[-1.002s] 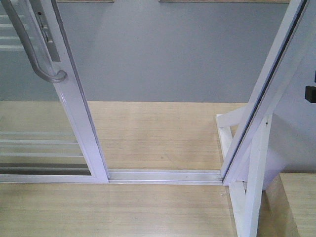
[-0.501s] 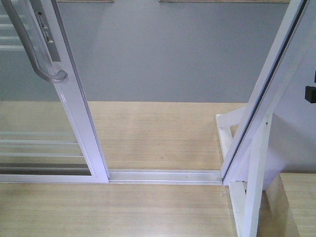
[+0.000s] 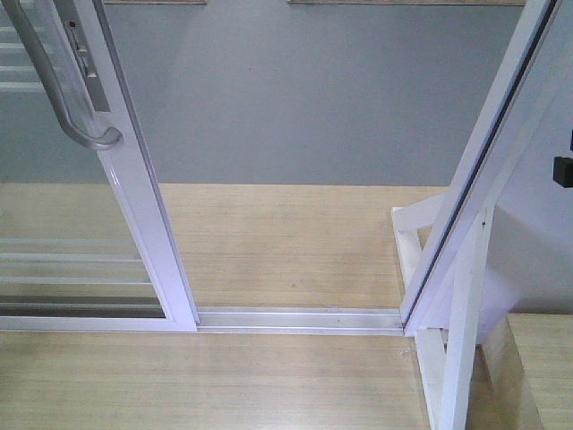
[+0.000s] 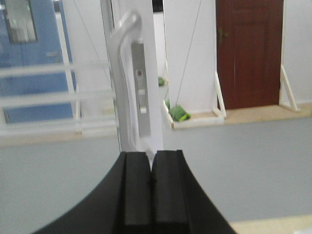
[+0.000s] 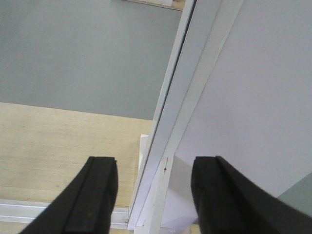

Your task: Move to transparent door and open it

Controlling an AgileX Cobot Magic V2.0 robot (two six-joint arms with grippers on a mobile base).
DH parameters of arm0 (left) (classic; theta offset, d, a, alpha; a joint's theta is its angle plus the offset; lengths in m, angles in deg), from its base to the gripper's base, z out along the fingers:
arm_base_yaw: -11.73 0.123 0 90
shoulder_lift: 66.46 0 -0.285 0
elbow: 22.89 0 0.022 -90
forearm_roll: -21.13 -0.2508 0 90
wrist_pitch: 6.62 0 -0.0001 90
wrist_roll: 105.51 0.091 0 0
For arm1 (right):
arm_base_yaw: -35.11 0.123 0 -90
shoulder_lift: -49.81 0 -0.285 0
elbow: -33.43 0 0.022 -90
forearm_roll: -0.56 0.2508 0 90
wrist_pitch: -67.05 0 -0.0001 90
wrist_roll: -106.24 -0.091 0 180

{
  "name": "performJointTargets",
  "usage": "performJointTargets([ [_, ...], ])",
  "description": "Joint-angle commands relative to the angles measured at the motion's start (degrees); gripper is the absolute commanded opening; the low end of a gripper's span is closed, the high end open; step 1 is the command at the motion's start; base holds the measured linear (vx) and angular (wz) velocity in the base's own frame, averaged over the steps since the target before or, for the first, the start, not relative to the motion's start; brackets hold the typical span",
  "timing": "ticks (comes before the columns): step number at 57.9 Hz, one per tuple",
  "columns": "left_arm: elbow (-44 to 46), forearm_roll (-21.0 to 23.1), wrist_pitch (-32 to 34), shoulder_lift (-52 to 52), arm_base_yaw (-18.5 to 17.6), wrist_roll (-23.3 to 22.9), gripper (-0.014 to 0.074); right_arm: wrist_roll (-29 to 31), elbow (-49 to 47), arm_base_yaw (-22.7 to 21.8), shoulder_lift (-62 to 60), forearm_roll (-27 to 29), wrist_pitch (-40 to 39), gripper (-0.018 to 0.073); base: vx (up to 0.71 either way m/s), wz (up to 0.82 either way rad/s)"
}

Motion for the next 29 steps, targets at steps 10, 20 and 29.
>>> performJointTargets([
  [10, -1.4, 1.0, 1.2, 0.9, -0.3, -0.6, -0.0006, 0.2, -1.7, -0.3, -0.9, -0.4, -4.0, 0.0417, 0.0, 0.0],
  [20, -1.4, 1.0, 1.2, 0.9, -0.3, -0.6, -0.0006, 0.2, -1.7, -0.3, -0.9, -0.4, -4.0, 0.0417, 0.0, 0.0],
  [29, -1.4, 1.0, 1.2, 0.9, -0.3, -0.6, -0.0006, 0.2, -1.7, -0.3, -0.9, -0.4, -4.0, 0.0417, 0.0, 0.0],
])
